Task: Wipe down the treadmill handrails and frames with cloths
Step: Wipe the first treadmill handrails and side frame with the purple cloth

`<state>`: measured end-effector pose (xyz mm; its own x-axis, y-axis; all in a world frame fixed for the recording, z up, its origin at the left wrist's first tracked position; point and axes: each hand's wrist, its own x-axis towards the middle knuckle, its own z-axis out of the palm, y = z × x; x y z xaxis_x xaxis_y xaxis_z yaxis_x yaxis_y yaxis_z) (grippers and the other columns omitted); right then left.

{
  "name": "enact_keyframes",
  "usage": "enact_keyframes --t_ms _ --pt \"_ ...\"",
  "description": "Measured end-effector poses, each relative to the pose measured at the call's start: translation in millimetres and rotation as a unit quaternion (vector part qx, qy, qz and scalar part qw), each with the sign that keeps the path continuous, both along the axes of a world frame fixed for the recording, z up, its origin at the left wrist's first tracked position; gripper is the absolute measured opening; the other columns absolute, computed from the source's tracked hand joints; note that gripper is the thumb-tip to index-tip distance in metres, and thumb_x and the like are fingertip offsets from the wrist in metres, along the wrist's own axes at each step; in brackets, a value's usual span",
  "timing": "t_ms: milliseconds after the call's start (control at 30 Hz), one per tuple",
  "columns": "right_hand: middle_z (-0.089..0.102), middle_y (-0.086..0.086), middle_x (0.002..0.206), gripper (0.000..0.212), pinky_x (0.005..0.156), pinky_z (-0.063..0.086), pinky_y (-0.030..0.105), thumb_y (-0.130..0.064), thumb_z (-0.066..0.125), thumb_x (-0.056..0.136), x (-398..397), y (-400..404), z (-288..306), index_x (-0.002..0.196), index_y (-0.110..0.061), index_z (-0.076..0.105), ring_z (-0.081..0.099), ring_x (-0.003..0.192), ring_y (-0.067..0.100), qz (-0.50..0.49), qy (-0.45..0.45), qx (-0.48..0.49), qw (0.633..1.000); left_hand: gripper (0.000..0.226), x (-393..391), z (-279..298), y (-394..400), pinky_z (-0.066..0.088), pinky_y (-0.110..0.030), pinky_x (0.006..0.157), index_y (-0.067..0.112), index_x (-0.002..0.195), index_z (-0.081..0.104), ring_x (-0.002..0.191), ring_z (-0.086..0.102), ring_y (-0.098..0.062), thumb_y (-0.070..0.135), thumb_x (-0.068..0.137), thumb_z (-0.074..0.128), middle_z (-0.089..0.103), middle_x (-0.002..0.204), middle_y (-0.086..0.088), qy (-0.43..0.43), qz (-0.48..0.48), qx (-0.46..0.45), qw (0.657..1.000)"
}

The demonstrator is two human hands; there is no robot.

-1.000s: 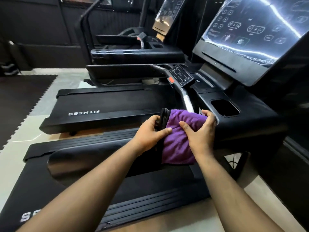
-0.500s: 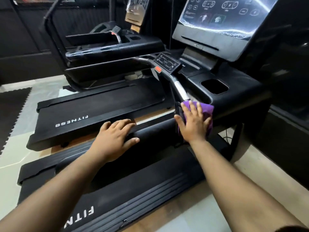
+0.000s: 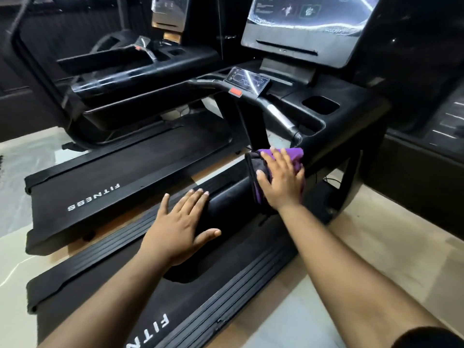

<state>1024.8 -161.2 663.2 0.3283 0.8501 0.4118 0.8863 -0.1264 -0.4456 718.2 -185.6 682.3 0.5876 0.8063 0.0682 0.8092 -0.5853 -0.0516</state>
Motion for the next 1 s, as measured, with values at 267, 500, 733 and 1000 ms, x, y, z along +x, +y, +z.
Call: enact_keyframes --t_ms 267,500,733,1000 --pt "0.049 -0.006 0.157 0.064 0.118 0.015 0.067 -0.057 0.045 0.092 -129 -48 -36 0.151 -0.03 0.051 0.035 0.151 0.018 0.156 -0.069 0.108 0.979 0.096 -6 -1 7 -0.004 -0.052 0.128 0.039 0.153 -0.028 0.154 -0.018 0.0 0.095 0.082 0.005 -0.018 0.168 0.016 -0.125 -0.022 -0.064 0.99" --pt "0.027 -0.003 0.169 0.073 0.122 -0.003 0.067 -0.069 0.035 0.085 -66 -22 -4 0.147 -0.035 0.053 0.007 0.159 0.019 0.096 -0.034 -0.003 0.995 0.106 -38 0 6 -0.007 -0.054 0.127 0.036 0.156 -0.026 0.151 -0.025 -0.003 0.1 0.074 0.0 -0.026 0.165 0.015 -0.067 -0.03 -0.066 0.995" --pt "0.043 -0.005 0.159 0.064 0.123 0.012 0.053 -0.062 0.038 0.089 -174 -56 -12 0.141 -0.031 0.057 0.017 0.157 0.018 0.018 0.01 0.028 0.999 0.109 -54 -2 7 -0.007 -0.046 0.127 0.032 0.16 -0.015 0.149 -0.018 0.007 0.094 0.074 0.014 -0.016 0.168 0.015 -0.227 -0.044 -0.171 0.958" --pt "0.036 -0.009 0.164 0.059 0.123 0.015 0.057 -0.055 0.04 0.092 -267 -89 -14 0.146 -0.033 0.053 0.015 0.157 0.016 -0.065 0.038 0.014 0.997 0.107 -105 -13 20 0.007 -0.042 0.129 0.022 0.165 0.007 0.156 0.008 -0.006 0.084 0.081 0.028 0.008 0.172 0.007 -0.375 -0.08 -0.356 0.852"
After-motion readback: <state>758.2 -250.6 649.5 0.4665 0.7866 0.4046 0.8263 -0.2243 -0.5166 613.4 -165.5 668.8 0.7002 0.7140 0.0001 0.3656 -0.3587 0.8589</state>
